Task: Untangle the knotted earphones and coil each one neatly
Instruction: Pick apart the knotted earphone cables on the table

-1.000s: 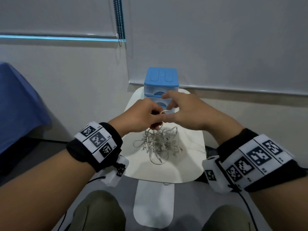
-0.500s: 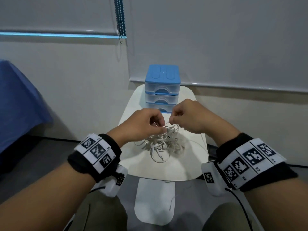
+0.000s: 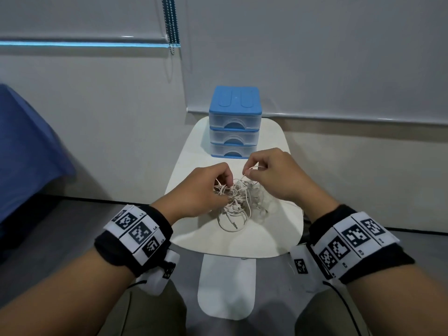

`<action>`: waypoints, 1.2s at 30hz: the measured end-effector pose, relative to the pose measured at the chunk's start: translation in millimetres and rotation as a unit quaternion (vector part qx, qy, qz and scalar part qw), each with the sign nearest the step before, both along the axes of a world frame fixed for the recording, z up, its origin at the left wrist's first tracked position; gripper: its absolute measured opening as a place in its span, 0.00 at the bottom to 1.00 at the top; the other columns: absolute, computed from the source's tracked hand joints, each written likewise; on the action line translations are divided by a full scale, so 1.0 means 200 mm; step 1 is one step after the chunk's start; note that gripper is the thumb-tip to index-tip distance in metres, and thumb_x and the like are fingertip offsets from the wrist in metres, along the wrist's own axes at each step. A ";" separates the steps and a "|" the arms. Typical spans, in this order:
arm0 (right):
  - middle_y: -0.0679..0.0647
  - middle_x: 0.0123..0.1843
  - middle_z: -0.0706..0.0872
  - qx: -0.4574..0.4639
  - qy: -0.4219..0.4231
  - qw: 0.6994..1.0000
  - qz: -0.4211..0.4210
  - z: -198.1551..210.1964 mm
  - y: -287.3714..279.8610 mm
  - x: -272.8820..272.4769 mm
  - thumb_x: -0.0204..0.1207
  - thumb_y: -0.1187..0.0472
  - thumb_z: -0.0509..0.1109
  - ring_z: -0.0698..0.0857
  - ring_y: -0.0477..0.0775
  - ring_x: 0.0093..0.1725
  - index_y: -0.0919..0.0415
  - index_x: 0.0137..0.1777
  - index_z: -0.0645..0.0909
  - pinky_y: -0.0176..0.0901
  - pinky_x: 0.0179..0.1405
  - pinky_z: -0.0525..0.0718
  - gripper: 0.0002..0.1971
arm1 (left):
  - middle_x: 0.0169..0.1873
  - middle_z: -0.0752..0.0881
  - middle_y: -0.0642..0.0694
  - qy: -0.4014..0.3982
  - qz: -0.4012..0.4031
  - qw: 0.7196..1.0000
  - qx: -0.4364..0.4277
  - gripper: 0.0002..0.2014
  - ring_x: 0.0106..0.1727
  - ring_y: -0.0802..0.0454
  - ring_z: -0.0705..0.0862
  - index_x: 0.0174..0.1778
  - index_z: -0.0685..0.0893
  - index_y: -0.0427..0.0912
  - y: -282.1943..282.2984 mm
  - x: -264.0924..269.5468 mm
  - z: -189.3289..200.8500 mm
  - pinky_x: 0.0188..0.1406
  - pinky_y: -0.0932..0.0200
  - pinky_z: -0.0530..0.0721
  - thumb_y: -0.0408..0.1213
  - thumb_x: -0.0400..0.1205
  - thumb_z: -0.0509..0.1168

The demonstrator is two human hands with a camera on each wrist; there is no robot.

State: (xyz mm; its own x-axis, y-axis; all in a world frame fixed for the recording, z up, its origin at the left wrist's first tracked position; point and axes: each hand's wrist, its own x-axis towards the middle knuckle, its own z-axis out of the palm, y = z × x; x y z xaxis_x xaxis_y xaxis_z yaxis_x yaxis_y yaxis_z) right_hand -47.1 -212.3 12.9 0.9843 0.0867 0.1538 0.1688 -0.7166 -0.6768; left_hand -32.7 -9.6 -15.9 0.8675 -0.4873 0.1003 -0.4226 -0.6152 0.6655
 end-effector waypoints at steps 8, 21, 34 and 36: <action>0.42 0.37 0.79 -0.109 0.058 0.992 0.035 0.07 0.03 0.06 0.79 0.62 0.73 0.78 0.44 0.38 0.54 0.42 0.89 0.35 0.32 0.71 0.06 | 0.44 0.87 0.49 -0.020 -0.033 0.999 0.016 0.16 0.47 0.47 0.84 0.48 0.80 0.50 -0.03 0.02 0.01 0.50 0.49 0.83 0.26 0.74 0.74; 0.42 0.47 0.81 -0.052 -0.023 0.997 0.059 0.05 0.04 0.07 0.73 0.66 0.78 0.81 0.45 0.48 0.47 0.47 0.88 0.36 0.49 0.79 0.10 | 0.44 0.88 0.56 -0.031 -0.035 0.999 0.027 0.11 0.44 0.62 0.83 0.48 0.83 0.57 0.01 0.08 -0.02 0.43 0.71 0.76 0.35 0.80 0.76; 0.48 0.51 0.73 -0.289 -0.043 0.954 0.063 -0.10 0.09 -0.03 0.79 0.57 0.74 0.76 0.57 0.58 0.47 0.45 0.85 0.52 0.51 0.70 0.03 | 0.41 0.89 0.52 -0.024 -0.022 0.999 0.038 0.08 0.44 0.53 0.85 0.46 0.86 0.53 -0.02 0.11 0.00 0.48 0.53 0.84 0.33 0.82 0.71; 0.47 0.49 0.74 -0.224 -0.041 0.971 0.074 -0.08 0.07 -0.02 0.76 0.58 0.78 0.78 0.55 0.55 0.48 0.44 0.88 0.53 0.53 0.76 0.03 | 0.44 0.89 0.52 0.003 -0.037 0.999 0.033 0.08 0.46 0.51 0.87 0.48 0.85 0.55 -0.01 0.11 0.02 0.50 0.52 0.85 0.35 0.82 0.69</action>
State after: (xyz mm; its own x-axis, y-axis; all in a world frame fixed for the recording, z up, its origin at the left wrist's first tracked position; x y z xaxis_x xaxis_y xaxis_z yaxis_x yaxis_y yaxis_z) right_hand -50.5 -197.8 -3.4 0.9419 0.3026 0.1461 0.3329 -0.8994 -0.2834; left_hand -10.2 -11.2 -12.2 0.8290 -0.5560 0.0600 -0.4647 -0.6254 0.6268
